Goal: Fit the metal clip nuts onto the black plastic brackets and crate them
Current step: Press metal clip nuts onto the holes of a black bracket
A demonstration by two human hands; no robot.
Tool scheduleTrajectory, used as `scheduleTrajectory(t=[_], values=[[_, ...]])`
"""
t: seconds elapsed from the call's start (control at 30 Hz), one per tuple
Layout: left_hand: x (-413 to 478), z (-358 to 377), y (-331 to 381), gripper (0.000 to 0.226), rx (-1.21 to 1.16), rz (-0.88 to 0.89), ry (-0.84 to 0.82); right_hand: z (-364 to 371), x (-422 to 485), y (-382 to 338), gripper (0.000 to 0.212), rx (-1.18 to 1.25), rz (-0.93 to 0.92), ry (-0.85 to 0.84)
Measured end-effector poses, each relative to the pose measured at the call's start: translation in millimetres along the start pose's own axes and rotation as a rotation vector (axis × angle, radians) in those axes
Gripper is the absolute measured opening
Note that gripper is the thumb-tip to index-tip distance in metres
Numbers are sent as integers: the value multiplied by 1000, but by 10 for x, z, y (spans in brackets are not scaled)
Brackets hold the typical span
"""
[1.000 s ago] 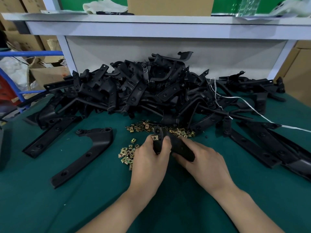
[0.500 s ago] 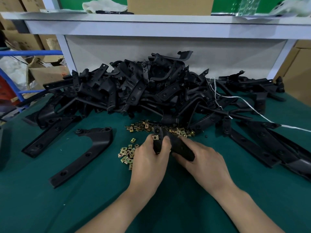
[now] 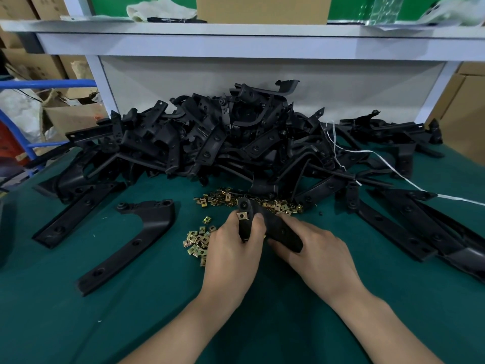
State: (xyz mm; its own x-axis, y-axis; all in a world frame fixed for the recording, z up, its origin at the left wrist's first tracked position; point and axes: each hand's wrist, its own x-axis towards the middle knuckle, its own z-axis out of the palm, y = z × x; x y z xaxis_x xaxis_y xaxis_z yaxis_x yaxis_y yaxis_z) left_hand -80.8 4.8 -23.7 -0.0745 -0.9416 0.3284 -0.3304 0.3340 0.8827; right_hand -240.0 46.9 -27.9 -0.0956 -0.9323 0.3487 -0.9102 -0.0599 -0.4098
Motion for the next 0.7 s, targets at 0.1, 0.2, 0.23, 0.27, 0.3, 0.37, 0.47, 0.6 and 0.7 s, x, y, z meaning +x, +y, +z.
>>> scheduleTrajectory(t=[0.1,0.2,0.23,0.27,0.3,0.37,0.47,0.6,0.7], values=[[-1,3,-3,38,-2,4,2,4,2,2,44,0,-6,1],[-4,2,-7,36,7,12,-2,5,8,1,44,-6,-4,5],[-4,2,-7,36,7,15,-4,6,6,1,44,-4,-2,4],[-3,2,-6,35,6,16,-7,7,5,2,46,0,1,3],[-4,3,-5,35,5,15,-9,7,3,2,46,4,2,3],[-5,5,-1,35,0,14,-8,4,2,3,47,7,1,5],[-4,5,-4,34,1,13,-8,-2,0,-2,47,7,4,-4],[-7,7,-14,34,9,9,-12,0,3,4,46,9,6,-9],[-4,5,-13,32,25,15,-11,0,9,3,47,-4,2,-14]])
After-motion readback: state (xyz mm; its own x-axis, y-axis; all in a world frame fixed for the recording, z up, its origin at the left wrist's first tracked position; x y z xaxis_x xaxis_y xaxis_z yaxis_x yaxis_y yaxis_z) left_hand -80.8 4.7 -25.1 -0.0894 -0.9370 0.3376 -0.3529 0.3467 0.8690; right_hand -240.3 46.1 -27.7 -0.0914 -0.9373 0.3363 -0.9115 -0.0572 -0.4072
